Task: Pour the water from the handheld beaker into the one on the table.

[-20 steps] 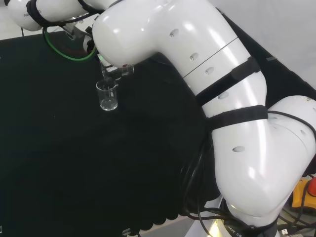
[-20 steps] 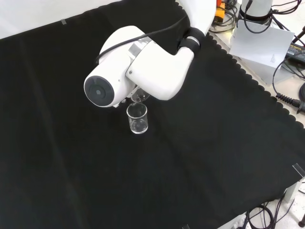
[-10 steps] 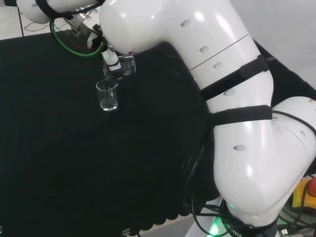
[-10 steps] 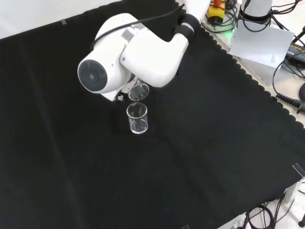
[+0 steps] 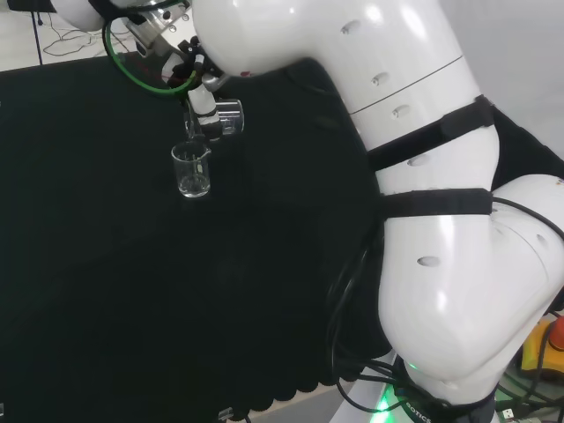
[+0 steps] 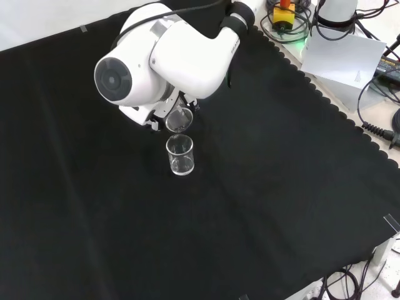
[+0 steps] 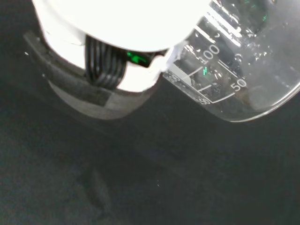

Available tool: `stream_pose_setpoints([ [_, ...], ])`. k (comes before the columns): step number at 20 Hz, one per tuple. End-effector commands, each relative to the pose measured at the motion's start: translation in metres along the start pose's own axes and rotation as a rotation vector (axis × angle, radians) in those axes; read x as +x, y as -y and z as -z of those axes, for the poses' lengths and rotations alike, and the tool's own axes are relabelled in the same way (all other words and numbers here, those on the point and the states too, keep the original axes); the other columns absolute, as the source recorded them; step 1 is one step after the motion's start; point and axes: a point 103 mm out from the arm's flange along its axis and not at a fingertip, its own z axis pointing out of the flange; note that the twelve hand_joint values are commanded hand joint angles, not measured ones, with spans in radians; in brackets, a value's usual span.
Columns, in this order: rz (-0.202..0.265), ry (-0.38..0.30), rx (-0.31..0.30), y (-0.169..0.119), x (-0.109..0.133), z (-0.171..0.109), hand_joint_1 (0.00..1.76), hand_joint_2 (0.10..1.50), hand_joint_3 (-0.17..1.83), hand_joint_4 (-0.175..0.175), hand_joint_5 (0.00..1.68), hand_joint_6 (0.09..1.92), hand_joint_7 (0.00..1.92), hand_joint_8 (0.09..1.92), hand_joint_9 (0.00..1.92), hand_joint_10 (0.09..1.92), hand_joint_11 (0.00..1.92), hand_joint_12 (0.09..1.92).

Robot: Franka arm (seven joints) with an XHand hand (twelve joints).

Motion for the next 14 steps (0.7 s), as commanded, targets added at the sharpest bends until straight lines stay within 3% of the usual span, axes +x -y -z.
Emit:
stream_pose_setpoints([
  [1, 0.052, -0.127, -0.096, -0.004, -0.012, -0.012, 1.29, 0.71, 0.65, -0.175, 1.12, 0.9, 1.18, 0.88, 1.45, 0.71, 1.11, 0.87],
  [6, 0.089, -0.227, -0.158, -0.011, -0.029, -0.027, 1.29, 0.71, 0.65, -0.175, 1.12, 0.9, 1.18, 0.88, 1.45, 0.71, 1.11, 0.87],
  [11, 0.115, -0.288, -0.246, -0.015, -0.042, -0.034, 1.29, 0.71, 0.65, -0.175, 1.12, 0.9, 1.18, 0.88, 1.44, 0.71, 1.11, 0.87],
  [14, 0.153, -0.329, -0.295, -0.018, -0.048, -0.037, 1.29, 0.71, 0.65, -0.175, 1.12, 0.9, 1.18, 0.88, 1.44, 0.71, 1.11, 0.88],
])
